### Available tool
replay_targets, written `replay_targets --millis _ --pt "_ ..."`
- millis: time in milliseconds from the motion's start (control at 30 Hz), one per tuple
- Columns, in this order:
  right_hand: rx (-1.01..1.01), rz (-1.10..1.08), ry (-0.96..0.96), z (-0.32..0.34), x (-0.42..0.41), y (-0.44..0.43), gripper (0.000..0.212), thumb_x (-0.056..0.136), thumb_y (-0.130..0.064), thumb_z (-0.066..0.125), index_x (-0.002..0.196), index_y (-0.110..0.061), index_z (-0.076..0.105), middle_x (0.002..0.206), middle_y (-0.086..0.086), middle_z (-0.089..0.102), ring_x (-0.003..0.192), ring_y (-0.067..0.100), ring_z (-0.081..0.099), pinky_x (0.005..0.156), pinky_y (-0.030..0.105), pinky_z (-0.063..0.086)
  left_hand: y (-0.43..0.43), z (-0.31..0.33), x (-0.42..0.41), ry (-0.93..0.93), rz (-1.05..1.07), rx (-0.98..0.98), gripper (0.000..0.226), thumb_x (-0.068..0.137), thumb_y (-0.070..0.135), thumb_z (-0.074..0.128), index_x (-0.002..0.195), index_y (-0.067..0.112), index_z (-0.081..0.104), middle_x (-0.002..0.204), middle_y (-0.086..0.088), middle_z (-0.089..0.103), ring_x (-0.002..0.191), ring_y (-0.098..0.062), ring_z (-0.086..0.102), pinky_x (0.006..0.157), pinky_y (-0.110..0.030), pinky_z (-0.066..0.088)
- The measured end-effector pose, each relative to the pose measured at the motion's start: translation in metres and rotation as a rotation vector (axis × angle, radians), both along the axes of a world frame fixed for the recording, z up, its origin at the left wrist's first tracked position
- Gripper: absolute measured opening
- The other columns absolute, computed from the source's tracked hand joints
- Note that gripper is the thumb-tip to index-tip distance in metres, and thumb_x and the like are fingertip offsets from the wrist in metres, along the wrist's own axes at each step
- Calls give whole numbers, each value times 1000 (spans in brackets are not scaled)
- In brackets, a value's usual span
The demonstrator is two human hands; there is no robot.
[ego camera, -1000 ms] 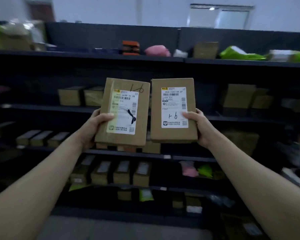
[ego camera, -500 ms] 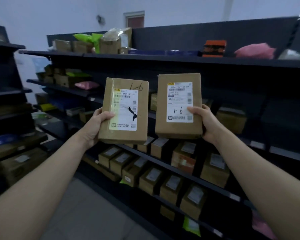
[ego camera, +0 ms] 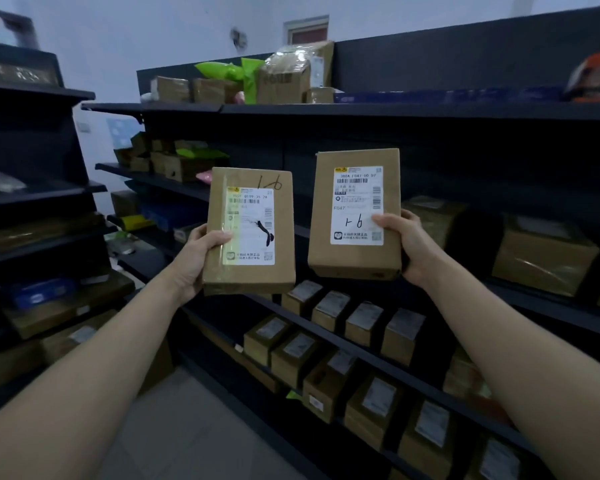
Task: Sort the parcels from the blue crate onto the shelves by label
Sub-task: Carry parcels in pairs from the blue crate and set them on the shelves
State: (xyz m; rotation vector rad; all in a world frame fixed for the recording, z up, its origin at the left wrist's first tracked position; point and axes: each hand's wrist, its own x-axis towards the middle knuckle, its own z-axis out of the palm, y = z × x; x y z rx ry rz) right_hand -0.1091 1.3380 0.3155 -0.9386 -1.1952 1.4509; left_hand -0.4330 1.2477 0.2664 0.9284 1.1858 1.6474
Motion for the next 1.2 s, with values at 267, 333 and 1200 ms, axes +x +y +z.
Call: replay_targets --millis 267,333,1200 --pt "-28 -46 -16 1 -107 74 84 70 -25 80 138 -25 31 106 8 70 86 24 73 60 37 59 82 6 -107 17 -12 -12 52 78 29 70 122 26 42 100 -10 70 75 -21 73 56 -31 57" --pt "-27 -42 -28 2 -126 94 84 70 -25 80 137 -28 30 107 8 70 88 25 72 62 39 59 103 7 -123 16 -19 0 56 75 31 72 122 26 42 99 -9 71 76 -21 73 57 -32 57" --pt "-182 -157 -171 -4 -254 326 41 74 -40 76 109 -20 71 102 8 75 96 27 70 78 39 56 440 16 -256 171 -427 -190 79 63 47 75 132 21 48 117 -12 68 107 -33 63 95 -50 49"
